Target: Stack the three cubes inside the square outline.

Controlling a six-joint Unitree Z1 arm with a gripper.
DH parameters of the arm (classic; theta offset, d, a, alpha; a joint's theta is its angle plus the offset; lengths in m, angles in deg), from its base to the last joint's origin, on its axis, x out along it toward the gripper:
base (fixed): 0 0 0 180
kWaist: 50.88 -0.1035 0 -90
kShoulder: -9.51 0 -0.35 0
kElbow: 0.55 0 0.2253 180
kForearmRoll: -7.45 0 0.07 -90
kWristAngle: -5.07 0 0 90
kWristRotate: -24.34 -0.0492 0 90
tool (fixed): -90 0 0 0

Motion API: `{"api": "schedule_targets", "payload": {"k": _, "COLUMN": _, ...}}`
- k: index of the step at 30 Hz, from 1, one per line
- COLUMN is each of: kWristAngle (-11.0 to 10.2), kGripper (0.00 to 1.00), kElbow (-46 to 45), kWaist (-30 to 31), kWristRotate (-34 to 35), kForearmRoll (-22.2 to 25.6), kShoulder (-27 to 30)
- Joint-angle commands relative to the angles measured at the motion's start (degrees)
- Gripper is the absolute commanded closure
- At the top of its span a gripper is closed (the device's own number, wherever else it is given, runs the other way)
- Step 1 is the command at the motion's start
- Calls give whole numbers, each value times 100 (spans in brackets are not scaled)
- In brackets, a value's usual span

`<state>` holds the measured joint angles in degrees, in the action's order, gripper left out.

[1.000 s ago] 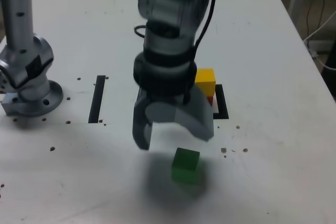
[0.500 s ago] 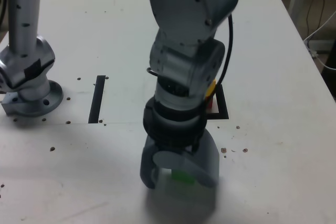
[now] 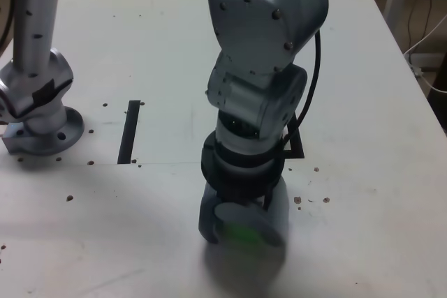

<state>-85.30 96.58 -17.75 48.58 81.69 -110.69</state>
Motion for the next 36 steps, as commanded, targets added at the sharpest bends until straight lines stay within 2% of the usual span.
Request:
{"api": "schedule_targets", "payload": {"k": 1, "kWristAngle": 9, "kGripper": 52, "kElbow": -2, "kWaist": 9, "kWristRotate": 1, "kForearmRoll": 35, "kShoulder": 15}}
{"api": "schedule_targets", "payload": {"k": 9, "kWristAngle": 8, "kGripper": 82, "kElbow": -7, "kWaist": 9, "kWristRotate": -4, "kForearmRoll": -54, "kShoulder": 203}}
{"api": "schedule_targets", "payload": {"k": 13, "kWristAngle": -47, "kGripper": 91, "kElbow": -9, "kWaist": 9, "kWristRotate": -20, "kForearmRoll": -56, "kShoulder": 341}}
{"api": "schedule_targets", "payload": {"k": 20, "kWristAngle": -129, "kGripper": 96, "kElbow": -2, "kWaist": -42, "kWristRotate": -47, "kForearmRoll": 231, "kShoulder": 730}}
{"api": "schedule_targets", "payload": {"k": 25, "kWristAngle": -226, "kGripper": 97, "kElbow": 188, "kWaist": -244, "kWristRotate": -194, "kForearmRoll": 653, "kShoulder": 1059}}
{"api": "schedule_targets", "payload": {"k": 30, "kWristAngle": -413, "kGripper": 97, "kElbow": 741, "kWaist": -745, "kWristRotate": -483, "kForearmRoll": 1417, "kShoulder": 1356}}
{"api": "schedule_targets", "payload": {"k": 33, "kWristAngle": -428, "kGripper": 97, "kElbow": 1206, "kWaist": -1175, "kWristRotate": -716, "kForearmRoll": 1889, "kShoulder": 1388}}
{"api": "schedule_targets", "payload": {"k": 36, "kWristAngle": -420, "kGripper": 97, "kElbow": 1538, "kWaist": -1615, "kWristRotate": -895, "kForearmRoll": 2100, "kShoulder": 1348}}
